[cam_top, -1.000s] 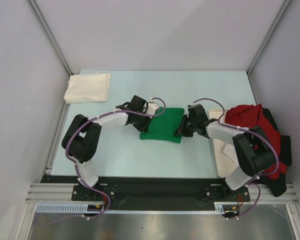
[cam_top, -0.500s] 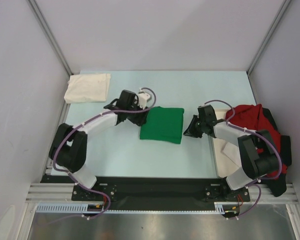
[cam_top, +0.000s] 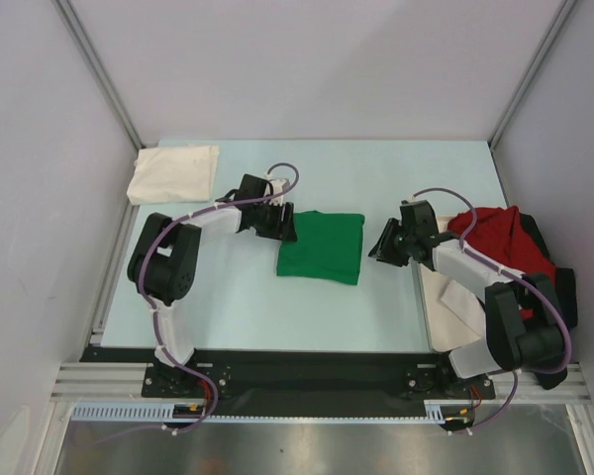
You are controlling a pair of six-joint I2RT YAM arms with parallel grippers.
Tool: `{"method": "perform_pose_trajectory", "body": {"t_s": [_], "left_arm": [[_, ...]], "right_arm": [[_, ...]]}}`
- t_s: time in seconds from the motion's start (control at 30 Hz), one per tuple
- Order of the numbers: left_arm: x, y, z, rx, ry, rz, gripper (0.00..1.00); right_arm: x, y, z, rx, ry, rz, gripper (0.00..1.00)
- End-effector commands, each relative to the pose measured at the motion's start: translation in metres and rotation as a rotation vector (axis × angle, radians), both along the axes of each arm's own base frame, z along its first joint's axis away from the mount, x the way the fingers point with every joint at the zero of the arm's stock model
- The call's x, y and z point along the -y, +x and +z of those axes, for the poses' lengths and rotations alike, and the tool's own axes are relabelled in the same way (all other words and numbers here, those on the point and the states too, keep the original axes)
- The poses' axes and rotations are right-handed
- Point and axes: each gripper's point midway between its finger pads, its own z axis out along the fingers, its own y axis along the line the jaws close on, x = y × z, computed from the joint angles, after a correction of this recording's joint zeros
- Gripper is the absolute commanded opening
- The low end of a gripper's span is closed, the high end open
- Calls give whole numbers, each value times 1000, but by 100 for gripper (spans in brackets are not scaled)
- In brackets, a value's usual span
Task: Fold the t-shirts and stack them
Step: Fold the tshirt, then neatly place the folded tshirt to the corner
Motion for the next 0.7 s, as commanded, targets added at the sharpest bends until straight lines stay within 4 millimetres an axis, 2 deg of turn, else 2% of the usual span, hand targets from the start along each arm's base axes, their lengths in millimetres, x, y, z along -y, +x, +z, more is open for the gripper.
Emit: {"method": "perform_pose_trajectory", "body": {"t_s": [0.0, 0.2, 0.27, 0.3, 0.4, 0.5, 0.57, 0.6, 0.63, 0.67], "left_arm": [[12, -7, -5, -111, -68, 41, 63], [36, -27, -33, -300, -194, 12, 56], [38, -28, -39, -325, -202, 13, 39], [37, -25, -39, -316, -201, 15, 24], [32, -14, -25, -268, -217, 28, 0], [23, -4, -5, -173, -177, -2, 0], [18, 10, 9, -98, -131, -34, 0], [5, 12, 9, -82, -62, -42, 0], [-5, 27, 19, -38, -41, -37, 0], [-15, 34, 20, -21, -1, -31, 0]], "right_arm": [[8, 5, 21, 65, -6, -16, 35], [14, 6, 38, 103, -19, -32, 35], [17, 6, 42, 108, -29, -39, 35], [18, 6, 46, 121, -32, -39, 35], [22, 7, 53, 131, -31, -50, 35], [23, 8, 59, 144, -27, -51, 35], [25, 9, 62, 154, -36, -51, 35], [28, 11, 64, 158, -40, -56, 35], [29, 11, 65, 161, -50, -54, 35], [31, 11, 67, 164, -55, -56, 35]]}}
